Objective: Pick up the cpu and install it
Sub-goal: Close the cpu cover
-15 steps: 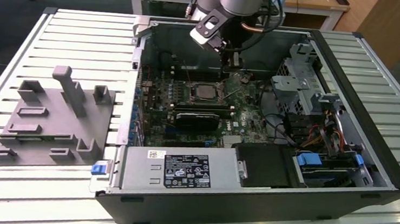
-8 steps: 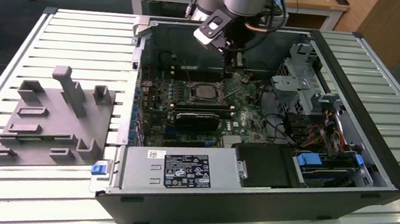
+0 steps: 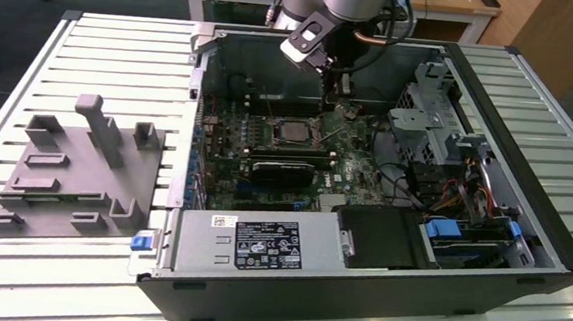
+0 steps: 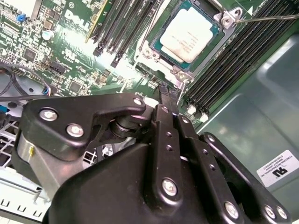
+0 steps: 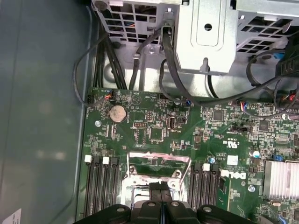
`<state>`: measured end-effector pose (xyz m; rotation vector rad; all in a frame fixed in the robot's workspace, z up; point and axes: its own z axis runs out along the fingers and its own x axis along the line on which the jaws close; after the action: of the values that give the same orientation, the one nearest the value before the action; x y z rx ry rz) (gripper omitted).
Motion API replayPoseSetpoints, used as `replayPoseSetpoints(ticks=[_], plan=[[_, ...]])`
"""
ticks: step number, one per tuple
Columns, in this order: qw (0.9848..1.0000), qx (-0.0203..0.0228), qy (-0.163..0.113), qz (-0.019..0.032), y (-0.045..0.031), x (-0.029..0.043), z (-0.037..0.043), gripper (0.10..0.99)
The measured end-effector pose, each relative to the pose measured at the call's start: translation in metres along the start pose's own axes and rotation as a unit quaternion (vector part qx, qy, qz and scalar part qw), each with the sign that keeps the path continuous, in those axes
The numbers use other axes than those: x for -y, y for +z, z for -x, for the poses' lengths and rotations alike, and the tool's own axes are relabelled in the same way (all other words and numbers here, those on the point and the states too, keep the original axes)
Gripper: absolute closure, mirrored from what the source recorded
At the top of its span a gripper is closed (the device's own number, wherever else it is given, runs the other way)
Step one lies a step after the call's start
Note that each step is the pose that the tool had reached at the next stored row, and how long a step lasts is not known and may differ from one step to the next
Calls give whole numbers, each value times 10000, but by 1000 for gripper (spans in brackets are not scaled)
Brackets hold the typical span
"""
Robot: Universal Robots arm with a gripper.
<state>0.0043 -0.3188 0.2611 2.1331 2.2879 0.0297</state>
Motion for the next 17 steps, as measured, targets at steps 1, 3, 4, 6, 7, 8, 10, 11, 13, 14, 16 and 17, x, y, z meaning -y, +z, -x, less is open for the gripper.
replayPoseSetpoints(ticks=[1, 3, 4, 6, 7, 8, 10, 11, 13, 14, 16, 17], plan=[[10000, 0, 0, 0, -4, -1, 0, 980], [10000, -2, 0, 1, -5, -9, 0, 980], [10000, -2, 0, 1, -5, -18, 1, 980], [10000, 0, 0, 0, -6, -54, 4, 980], [10000, 1, 0, -1, -6, -73, 5, 980], [10000, 1, 0, -1, -6, -91, 6, 980], [10000, 0, 0, 0, -4, -133, 9, 980], [10000, 0, 0, 0, -4, -153, 11, 980], [10000, 0, 0, 0, -3, -198, 14, 980], [10000, -1, 0, 0, -2, -221, 15, 980], [10000, 0, 0, 0, -1, -263, 18, 980], [10000, 0, 0, -1, -1, -286, 20, 980]])
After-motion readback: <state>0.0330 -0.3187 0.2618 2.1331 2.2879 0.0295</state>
